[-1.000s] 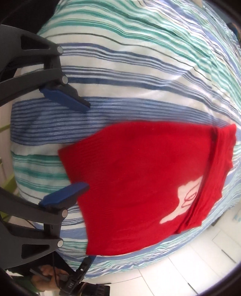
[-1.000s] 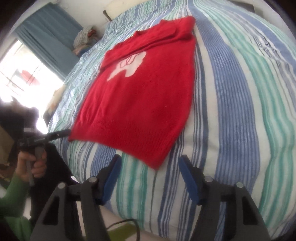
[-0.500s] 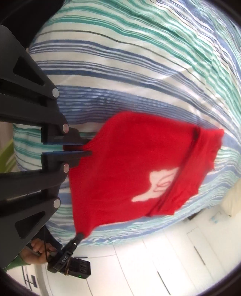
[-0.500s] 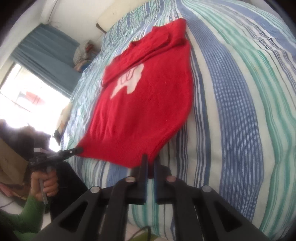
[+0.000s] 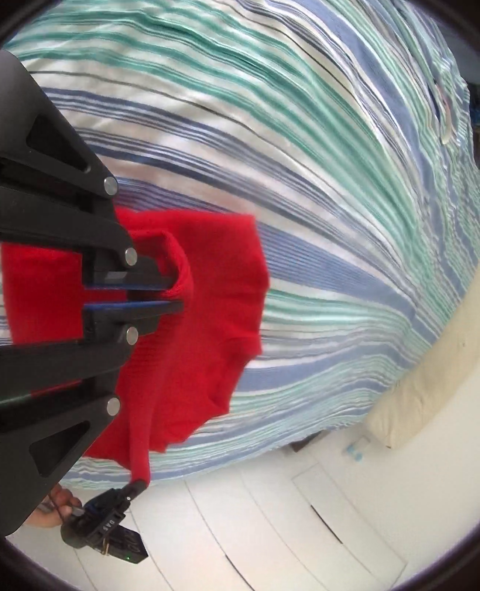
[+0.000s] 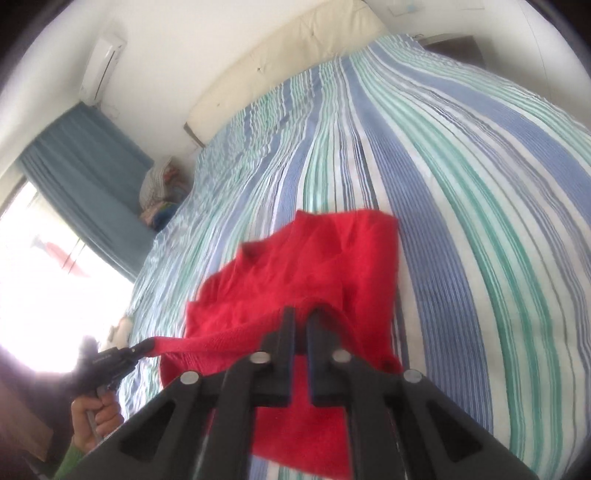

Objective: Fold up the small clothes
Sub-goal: 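Grasp the sweater hem with the left tool while the right tool grasps the hem, then fold the hem up over the collar with both tools and release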

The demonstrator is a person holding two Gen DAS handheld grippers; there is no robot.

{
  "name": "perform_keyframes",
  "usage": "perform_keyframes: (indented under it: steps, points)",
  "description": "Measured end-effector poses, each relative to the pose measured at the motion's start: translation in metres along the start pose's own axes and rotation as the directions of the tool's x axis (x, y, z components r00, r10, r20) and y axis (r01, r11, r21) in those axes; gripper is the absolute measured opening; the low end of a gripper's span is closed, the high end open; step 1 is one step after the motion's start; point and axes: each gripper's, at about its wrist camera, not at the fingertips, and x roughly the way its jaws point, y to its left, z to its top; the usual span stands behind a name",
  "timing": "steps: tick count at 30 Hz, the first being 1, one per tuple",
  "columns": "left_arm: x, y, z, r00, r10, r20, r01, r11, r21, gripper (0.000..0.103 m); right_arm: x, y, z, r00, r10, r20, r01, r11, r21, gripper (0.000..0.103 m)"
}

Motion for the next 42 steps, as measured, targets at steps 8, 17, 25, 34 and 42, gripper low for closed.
perform_keyframes:
  steps: [8,17,25,34,42]
  points:
    - [0.089,0.012,0.062,0.991,0.113,-0.069,-0.114,0.993,-0.015,0.016,0.115,-0.026,0.083,0.996,-0.075,-0.051,0.077,0.997,0.031,0.006]
    - [0.027,0.019,0.059,0.996,0.071,0.051,-0.074,0.996,0.051,0.082,0.096,-0.006,0.086,0.997,-0.077,-0.007,0.075,0.987,-0.144,0.027]
    - [0.016,0.024,-0.068,0.974,0.209,-0.084,-0.177,0.941,0.289,0.088,0.079,0.018,-0.039,0.943,-0.167,-0.289,-0.006,0.857,-0.515,0.026]
    - [-0.041,0.016,-0.151,0.98,0.196,-0.023,-0.184,0.951,0.247,0.09,0.019,0.027,-0.071,0.962,-0.2,-0.187,0.077,0.854,-0.515,0.038]
    - [-0.047,0.004,-0.205,0.958,0.28,0.057,-0.285,0.919,0.274,0.091,-0.017,0.029,-0.155,0.976,-0.18,-0.118,0.125,0.921,-0.369,0.05]
